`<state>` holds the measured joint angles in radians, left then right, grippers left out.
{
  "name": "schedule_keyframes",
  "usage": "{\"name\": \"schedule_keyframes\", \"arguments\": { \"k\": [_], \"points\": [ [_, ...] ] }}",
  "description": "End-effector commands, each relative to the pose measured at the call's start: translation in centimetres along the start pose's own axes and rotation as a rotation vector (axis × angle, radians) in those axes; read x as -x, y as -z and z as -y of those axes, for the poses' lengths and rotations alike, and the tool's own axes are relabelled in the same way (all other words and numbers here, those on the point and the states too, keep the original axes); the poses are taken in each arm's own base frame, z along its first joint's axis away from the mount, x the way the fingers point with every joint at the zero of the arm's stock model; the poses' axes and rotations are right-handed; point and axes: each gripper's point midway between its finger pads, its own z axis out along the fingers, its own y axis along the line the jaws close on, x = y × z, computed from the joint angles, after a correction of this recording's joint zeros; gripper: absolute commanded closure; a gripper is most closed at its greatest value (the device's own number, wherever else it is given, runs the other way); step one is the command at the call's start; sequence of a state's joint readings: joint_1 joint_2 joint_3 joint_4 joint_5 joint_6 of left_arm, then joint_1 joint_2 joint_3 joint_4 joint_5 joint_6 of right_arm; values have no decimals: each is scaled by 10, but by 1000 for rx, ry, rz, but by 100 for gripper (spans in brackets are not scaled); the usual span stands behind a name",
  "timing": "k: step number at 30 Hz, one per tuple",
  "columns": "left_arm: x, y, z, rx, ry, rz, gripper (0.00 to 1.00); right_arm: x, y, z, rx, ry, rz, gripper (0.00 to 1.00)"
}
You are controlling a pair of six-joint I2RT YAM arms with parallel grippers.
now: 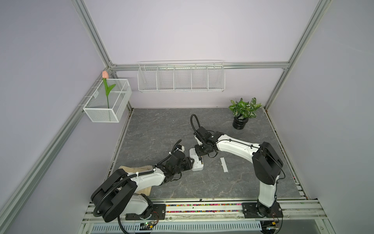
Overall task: Insert the battery into the alarm
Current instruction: Install the battery in the alarm.
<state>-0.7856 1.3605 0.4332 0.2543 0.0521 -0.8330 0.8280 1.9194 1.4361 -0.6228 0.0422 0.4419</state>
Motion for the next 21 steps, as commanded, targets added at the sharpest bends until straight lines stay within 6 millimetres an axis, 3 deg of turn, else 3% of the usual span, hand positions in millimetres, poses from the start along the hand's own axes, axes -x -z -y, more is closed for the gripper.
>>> {"name": "schedule_keyframes", "arguments": {
  "k": [1,21],
  "points": [
    [1,-2,-1,17,0,-9,60,-20,-12,4,-33,-3,-60,86],
    [-2,-3,-7,44,3,-23,62,-48,-17,6,-73,-21,-111,88]
  ]
}}
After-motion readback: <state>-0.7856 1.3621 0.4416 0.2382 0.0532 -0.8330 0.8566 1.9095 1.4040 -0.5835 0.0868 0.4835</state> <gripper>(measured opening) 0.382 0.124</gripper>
